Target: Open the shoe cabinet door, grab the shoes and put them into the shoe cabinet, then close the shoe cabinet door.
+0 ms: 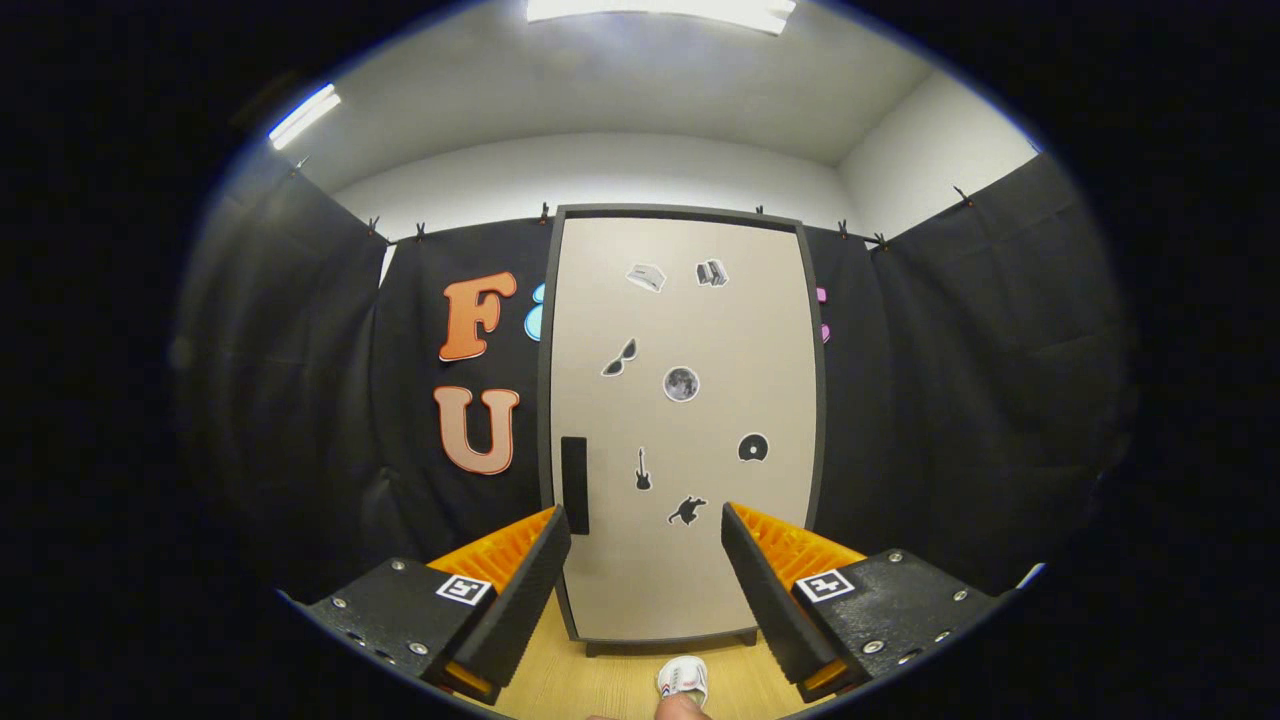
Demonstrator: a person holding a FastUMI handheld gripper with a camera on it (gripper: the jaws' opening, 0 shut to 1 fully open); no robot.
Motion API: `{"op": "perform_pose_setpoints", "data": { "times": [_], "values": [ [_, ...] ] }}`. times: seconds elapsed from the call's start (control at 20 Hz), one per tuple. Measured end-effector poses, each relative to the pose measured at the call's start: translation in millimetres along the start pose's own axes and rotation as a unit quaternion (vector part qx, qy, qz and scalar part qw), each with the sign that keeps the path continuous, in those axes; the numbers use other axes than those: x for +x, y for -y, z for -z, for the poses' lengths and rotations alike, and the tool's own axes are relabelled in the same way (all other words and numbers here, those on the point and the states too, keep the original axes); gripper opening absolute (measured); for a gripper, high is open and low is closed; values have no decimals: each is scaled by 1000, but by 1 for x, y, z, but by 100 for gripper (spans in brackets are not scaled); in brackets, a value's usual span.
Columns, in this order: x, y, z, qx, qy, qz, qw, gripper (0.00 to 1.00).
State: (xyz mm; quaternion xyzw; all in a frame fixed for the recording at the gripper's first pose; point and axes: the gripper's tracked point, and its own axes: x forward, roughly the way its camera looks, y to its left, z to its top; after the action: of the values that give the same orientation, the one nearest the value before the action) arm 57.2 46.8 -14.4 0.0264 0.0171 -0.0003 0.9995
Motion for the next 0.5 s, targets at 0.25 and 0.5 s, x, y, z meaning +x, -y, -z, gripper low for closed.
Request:
{"op": "perform_pose_setpoints", "data": {
  "times": [0.25,0.5],
  "values": [
    [30,-26,3,-13,-2,-18,1000,95],
    [79,-48,21,-16,-8,-33,999,95]
  ]
}}
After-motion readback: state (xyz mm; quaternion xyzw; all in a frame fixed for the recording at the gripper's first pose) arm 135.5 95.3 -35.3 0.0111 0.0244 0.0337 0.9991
